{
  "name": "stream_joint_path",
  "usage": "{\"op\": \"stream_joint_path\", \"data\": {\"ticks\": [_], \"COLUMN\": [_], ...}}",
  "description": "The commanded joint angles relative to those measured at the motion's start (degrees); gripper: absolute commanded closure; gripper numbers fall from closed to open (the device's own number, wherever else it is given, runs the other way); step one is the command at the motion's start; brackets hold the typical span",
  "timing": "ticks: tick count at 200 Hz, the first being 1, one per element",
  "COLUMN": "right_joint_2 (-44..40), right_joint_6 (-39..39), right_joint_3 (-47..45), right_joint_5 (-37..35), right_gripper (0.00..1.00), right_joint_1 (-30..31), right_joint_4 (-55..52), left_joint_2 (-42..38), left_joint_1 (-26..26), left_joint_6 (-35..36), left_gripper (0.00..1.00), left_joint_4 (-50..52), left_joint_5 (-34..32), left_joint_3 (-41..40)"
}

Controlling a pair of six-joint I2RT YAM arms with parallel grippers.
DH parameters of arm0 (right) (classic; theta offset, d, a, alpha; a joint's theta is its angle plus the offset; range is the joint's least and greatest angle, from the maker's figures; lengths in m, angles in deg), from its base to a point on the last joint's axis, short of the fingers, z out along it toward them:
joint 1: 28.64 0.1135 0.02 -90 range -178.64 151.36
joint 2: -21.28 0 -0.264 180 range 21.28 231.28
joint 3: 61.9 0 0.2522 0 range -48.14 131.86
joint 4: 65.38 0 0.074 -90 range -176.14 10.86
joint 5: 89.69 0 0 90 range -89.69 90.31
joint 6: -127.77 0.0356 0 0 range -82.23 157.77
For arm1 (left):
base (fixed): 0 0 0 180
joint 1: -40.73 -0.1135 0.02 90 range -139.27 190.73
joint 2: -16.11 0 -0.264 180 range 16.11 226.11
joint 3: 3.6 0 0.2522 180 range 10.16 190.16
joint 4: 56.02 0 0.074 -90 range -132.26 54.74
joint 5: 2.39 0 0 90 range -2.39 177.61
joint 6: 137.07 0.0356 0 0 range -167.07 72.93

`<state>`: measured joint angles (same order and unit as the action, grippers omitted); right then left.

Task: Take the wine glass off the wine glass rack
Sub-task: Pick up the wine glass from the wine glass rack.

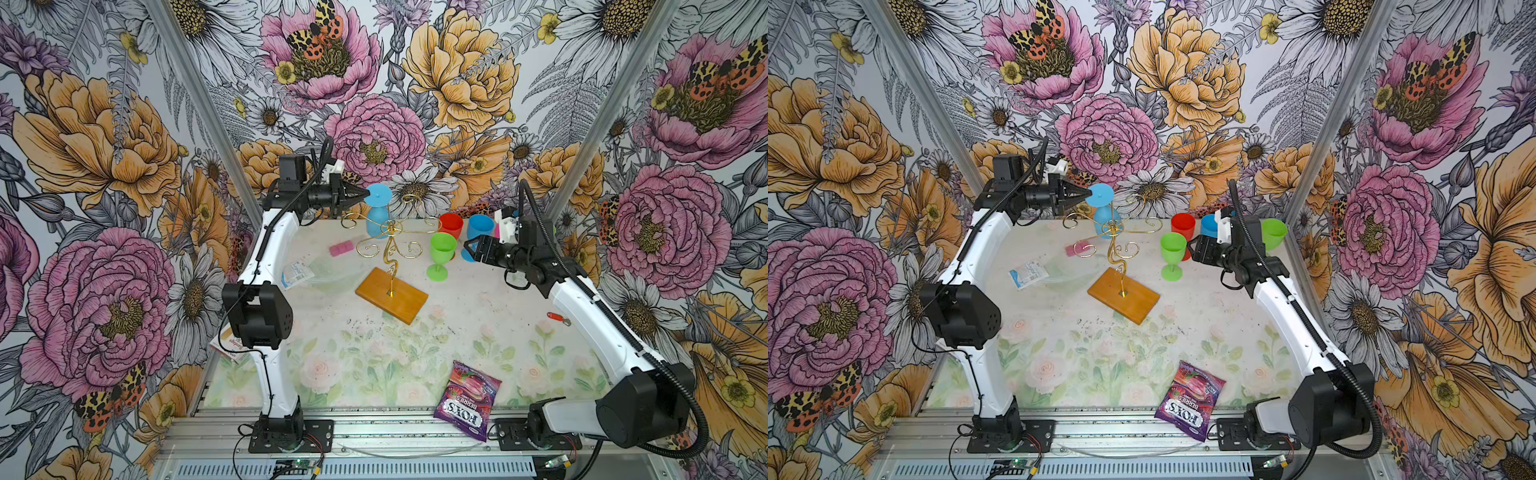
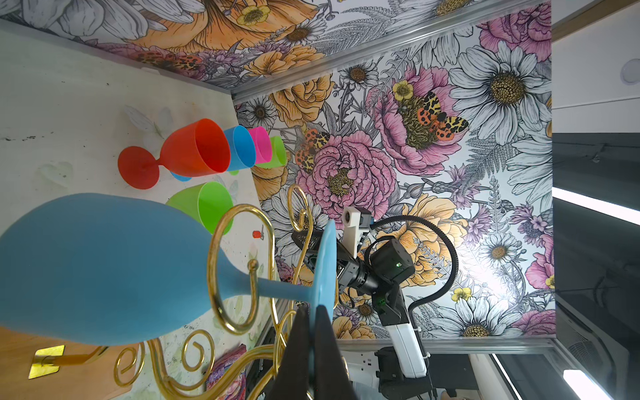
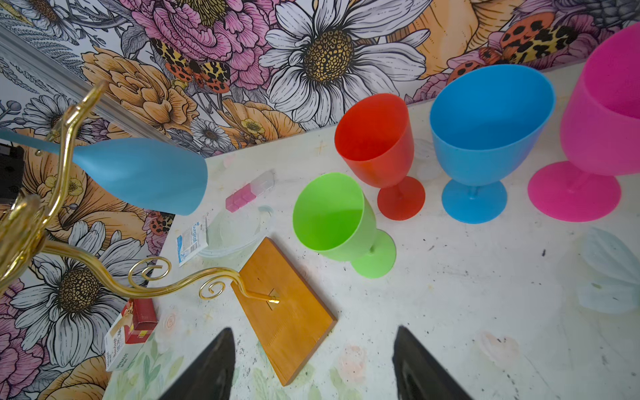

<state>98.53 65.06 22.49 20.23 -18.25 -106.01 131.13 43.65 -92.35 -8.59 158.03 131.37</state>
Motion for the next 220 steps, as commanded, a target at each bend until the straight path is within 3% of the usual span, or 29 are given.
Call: {"op": "stream_joint_path", "data": {"ticks": [1,125,187,220], "right_joint_2": [-0.6,-0.5,-1.5,-2.2], "right_joint_6": [0.5,1.9,1.8,1.9], "right_joint_3": [-0.2,-0.5,-1.4,-1.9], "right_joint_5": [1.1,2.6,2.1,1.3], "right_gripper": [0.27,0.27,0.27,0.27], "right_joint_1": [-0.5,-0.5,-0.5,-0.8], "right_joint_4": [1.9,2.8,2.9,2.8], "left_joint_2": [-1.5,-8.5,-13.9,-20.8], "left_joint_1": [-0.5,-5.9,-7.1,-5.2], "left_joint_6": [1.7,4.3,9.4,18.2], "left_gripper": [1.00,1.00,1.00,1.00], "left_joint_4": [-0.5,-0.4,-0.3,0.0], "left_joint_5": [1.8,-3.7,-19.9,-31.8], "left_joint_3": [-0.1,-6.6,-5.9,-8.4]}}
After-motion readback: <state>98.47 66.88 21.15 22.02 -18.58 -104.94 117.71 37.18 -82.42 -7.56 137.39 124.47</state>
